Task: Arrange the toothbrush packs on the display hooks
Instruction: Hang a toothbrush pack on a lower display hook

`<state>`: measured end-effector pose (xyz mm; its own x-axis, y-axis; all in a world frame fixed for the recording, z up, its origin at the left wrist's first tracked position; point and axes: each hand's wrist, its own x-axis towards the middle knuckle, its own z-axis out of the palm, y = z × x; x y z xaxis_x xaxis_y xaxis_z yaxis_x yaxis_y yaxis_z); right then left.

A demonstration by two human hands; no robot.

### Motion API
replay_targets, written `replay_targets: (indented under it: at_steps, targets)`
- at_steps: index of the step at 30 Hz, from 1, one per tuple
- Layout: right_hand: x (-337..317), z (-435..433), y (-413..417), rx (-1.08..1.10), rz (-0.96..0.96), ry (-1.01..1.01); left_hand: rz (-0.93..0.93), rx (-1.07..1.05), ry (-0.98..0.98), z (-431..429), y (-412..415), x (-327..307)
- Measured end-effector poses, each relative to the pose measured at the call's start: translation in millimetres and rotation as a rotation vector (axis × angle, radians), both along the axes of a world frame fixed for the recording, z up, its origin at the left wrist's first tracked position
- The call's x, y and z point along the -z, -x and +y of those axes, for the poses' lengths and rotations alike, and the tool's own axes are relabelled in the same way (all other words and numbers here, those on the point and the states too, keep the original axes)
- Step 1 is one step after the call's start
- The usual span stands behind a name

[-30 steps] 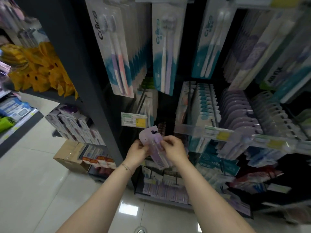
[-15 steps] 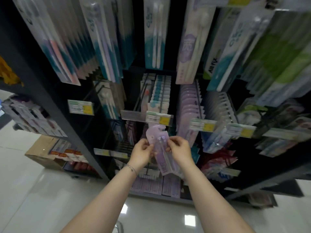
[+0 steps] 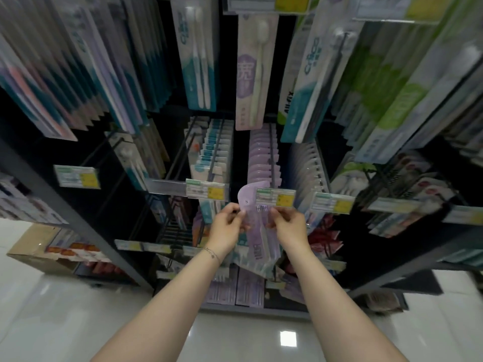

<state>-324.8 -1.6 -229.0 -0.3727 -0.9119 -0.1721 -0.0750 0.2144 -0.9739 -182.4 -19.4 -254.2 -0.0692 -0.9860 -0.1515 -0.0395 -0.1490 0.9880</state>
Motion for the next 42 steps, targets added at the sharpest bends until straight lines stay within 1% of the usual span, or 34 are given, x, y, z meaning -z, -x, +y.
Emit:
replay_targets:
  at_steps: [4, 7, 10, 14, 21, 26, 28, 30, 32, 35, 37, 40, 42]
  targets:
    - [-5.6, -2.1, 2.8, -0.017, 0.016, 0.018, -0.009, 0.015, 0.007, -8.9, 1.6, -4.3]
    - [-7.2, -4.0, 3.9, 0.015, -0.012, 0.019, -0.029, 0.060, 0.036, -11.6, 3.3, -10.0]
    - [-3.8, -3.9, 5.4, 0.054, -0.013, 0.021, -0.085, 0.116, 0.067, -14.9, 4.4, -13.5]
    - [3.5, -1.1, 10.0, 0.046, 0.010, 0.016, -0.213, 0.173, 0.095, -19.0, 6.0, -13.2]
    - [9.4, -9.3, 4.9, 0.022, -0.018, -0.009, -0.338, 0.158, 0.140, -27.4, 4.9, -17.5]
    - [14.0, -11.1, 3.9, 0.035, 0.020, -0.060, -0.412, 0.132, 0.125, -29.9, 3.1, -21.1]
    - [16.7, -5.7, 5.7, 0.019, 0.146, -0.068, -0.457, 0.095, 0.089, -25.4, -2.2, -19.9]
    - [21.1, 1.5, 6.6, -0.071, 0.416, -0.078, -0.516, 0.074, 0.077, -19.7, -11.3, -16.9]
    - [26.4, 8.6, 3.3, -0.199, 0.698, -0.069, -0.636, 0.087, 0.118, -12.1, -24.2, -13.9]
    - [29.7, 15.7, -10.3, -0.354, 0.996, -0.078, -0.840, 0.108, 0.217, 2.2, -47.7, -9.7]
    - [31.1, 19.4, -24.4, -0.428, 1.081, -0.043, -0.964, 0.106, 0.268, 12.4, -64.6, -7.8]
    - [32.5, 22.6, -49.3, -0.511, 1.113, 0.030, -1.170, 0.091, 0.317, 23.9, -90.8, -7.3]
    - [34.2, 23.4, -67.2, -0.564, 1.155, 0.064, -1.270, 0.080, 0.334, 29.3, -108.6, -6.8]
